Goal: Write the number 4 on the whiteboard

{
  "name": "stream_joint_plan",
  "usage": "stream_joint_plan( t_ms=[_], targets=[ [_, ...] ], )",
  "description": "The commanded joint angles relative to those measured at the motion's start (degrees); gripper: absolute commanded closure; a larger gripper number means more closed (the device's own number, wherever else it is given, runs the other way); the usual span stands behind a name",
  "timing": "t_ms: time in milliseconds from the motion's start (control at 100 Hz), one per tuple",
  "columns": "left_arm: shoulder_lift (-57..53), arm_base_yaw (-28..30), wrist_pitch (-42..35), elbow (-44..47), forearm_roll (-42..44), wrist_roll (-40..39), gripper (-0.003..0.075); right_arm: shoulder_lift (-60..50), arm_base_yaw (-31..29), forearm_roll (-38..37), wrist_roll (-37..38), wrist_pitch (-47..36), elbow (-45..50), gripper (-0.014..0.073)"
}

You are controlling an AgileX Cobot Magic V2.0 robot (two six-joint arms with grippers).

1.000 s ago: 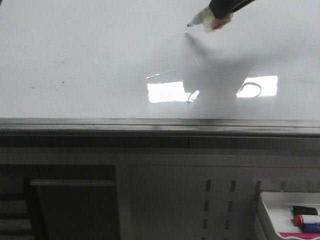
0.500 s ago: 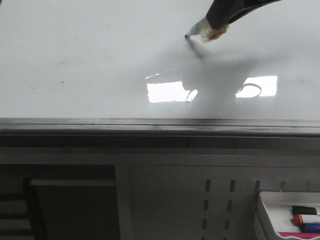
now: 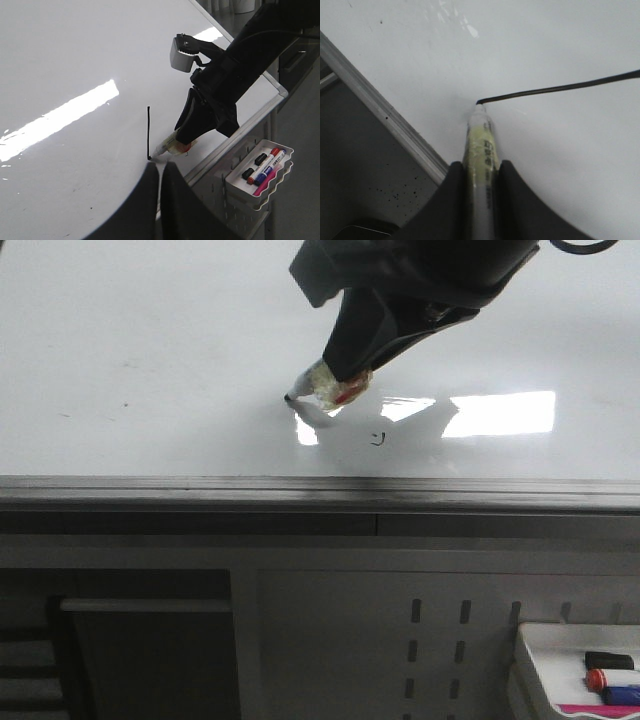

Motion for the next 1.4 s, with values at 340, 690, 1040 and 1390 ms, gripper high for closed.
stream_joint_plan(
  t_ms=[340,690,1040,1390],
  targets=[
    [0.5,0.2,-6.1,-1.5,-1.3,-0.7,0.0741,-8.4,-11.0,-5.0,2.4,9.3,-1.6,0.0653],
    [0.5,0.2,-6.5,-1.5,-1.3,-0.7,0.0741,-14.4,-18.0,-12.1,6.5,14.7,0.3,0.0654],
    [0.5,0.2,-6.4,-1.5,-1.3,-0.7,0.0741,-17.6,-10.8,-8.4,6.5,2.2,0.0,0.0654],
    [0.5,0.2,-6.4,-1.5,-1.3,-0.7,0.0741,-11.4,-9.7,-8.4,6.5,-3.7,-0.5,0.0654]
  ],
)
